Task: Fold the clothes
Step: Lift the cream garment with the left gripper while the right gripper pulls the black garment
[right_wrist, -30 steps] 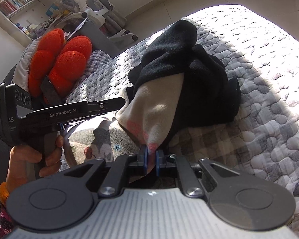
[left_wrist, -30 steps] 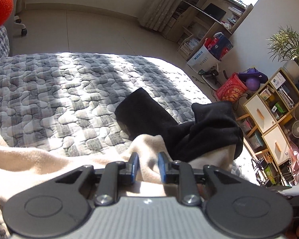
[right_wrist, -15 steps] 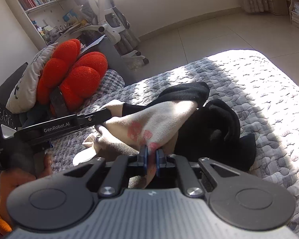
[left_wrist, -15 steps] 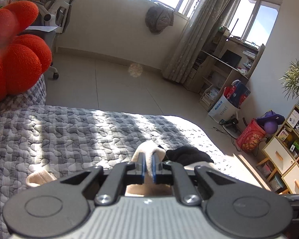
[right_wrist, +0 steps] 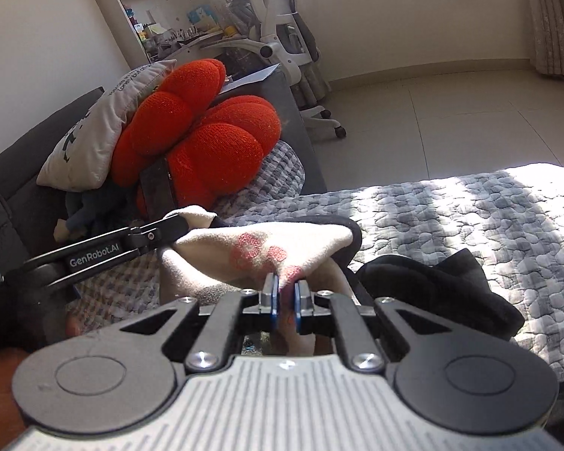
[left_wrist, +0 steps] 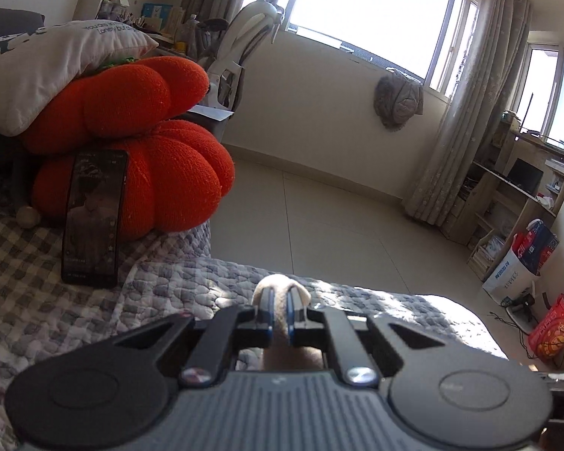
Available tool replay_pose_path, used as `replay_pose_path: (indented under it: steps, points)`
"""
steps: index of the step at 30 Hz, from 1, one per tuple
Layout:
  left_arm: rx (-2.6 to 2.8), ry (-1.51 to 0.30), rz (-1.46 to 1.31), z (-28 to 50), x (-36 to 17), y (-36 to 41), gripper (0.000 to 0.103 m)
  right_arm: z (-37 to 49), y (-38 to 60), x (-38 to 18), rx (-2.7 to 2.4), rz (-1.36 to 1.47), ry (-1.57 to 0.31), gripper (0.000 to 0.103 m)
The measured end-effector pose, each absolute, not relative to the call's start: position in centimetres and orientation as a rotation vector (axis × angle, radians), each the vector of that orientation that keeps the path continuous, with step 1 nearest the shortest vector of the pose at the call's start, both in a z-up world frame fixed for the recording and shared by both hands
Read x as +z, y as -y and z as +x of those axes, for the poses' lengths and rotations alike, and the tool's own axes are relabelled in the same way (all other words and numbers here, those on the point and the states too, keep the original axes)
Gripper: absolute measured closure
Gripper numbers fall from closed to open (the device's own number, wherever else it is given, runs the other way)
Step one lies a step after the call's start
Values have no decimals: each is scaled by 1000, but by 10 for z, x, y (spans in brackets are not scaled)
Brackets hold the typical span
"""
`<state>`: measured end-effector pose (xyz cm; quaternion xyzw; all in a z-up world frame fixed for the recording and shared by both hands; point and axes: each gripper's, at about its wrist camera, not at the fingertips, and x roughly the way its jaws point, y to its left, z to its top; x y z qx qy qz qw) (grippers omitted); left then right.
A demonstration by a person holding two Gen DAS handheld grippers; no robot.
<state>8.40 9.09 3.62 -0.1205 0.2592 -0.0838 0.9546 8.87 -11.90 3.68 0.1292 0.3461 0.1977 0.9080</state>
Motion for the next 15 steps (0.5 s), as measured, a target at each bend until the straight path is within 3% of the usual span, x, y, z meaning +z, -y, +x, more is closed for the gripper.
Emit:
replay_pose_path:
  steps: [9,12,14,15]
  points:
    - [-97,-677,-269,73,-22,-139,97,103,91,12,502,253,-794,81]
    - [-86,-708,-309,69,-37,-147,96,101,96,15,503,251,-785,61]
    - [-78,-717,-327,68,-43,-150,97,99,102,20,472,237,-761,40]
    - [-73,-719,-333,67,-44,-152,96,98,105,21,456,223,-745,40]
